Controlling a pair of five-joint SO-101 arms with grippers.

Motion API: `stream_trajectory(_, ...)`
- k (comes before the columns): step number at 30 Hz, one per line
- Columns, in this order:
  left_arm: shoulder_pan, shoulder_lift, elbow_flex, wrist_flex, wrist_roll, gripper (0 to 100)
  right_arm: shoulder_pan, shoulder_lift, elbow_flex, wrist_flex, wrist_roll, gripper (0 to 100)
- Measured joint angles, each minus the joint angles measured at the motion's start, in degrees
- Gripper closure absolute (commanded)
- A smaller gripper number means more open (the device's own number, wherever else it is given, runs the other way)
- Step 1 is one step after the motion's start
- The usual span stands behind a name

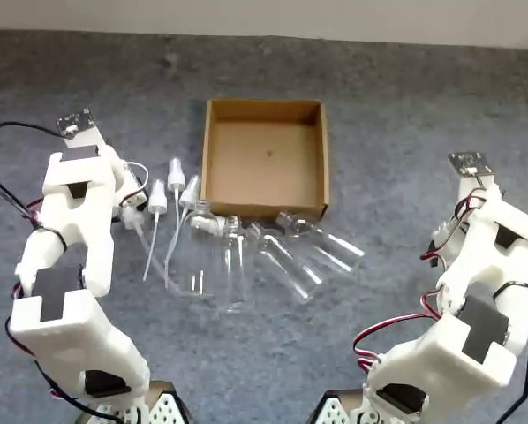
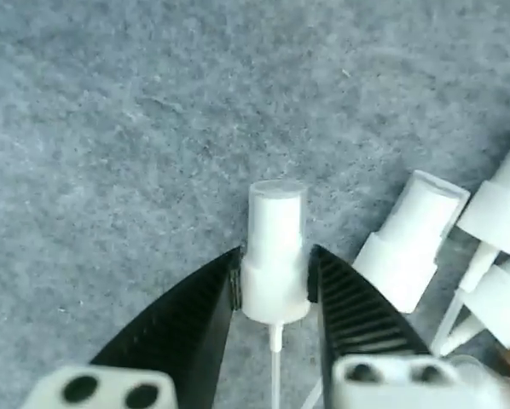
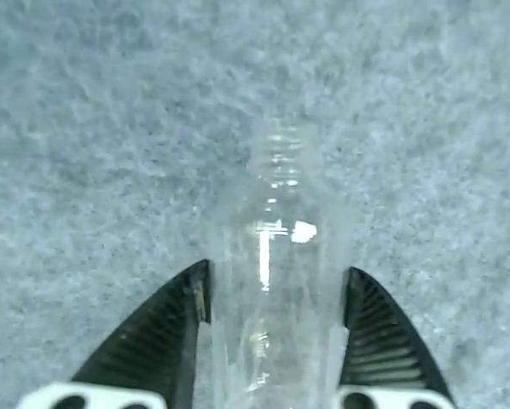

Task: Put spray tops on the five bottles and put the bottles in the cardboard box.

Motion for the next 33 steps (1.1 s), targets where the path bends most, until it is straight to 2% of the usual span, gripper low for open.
stream_trajectory(6, 0.0, 0.0, 1.0, -0.1, -1.7, 100, 0.0, 0.0, 0.0, 0.0, 0.0, 85.9)
stream_trajectory(12, 1.3, 0.0, 1.0, -0.1, -14.1, 100, 0.0, 0.0, 0.0, 1.2, -0.1, 85.9)
stream_trajectory(16, 4.7, -0.1, 1.0, 4.7, -26.8, 100, 0.1, 0.0, 0.0, 2.9, -0.1, 85.9)
stream_trajectory(18, 6.1, -0.1, 0.6, 6.6, -30.8, 100, 0.1, 0.0, 0.0, 3.1, -0.1, 85.9)
stream_trajectory(33, 7.0, -0.1, 0.6, 7.6, -32.8, 99, 0.1, 0.0, 0.0, 3.4, -0.1, 85.7)
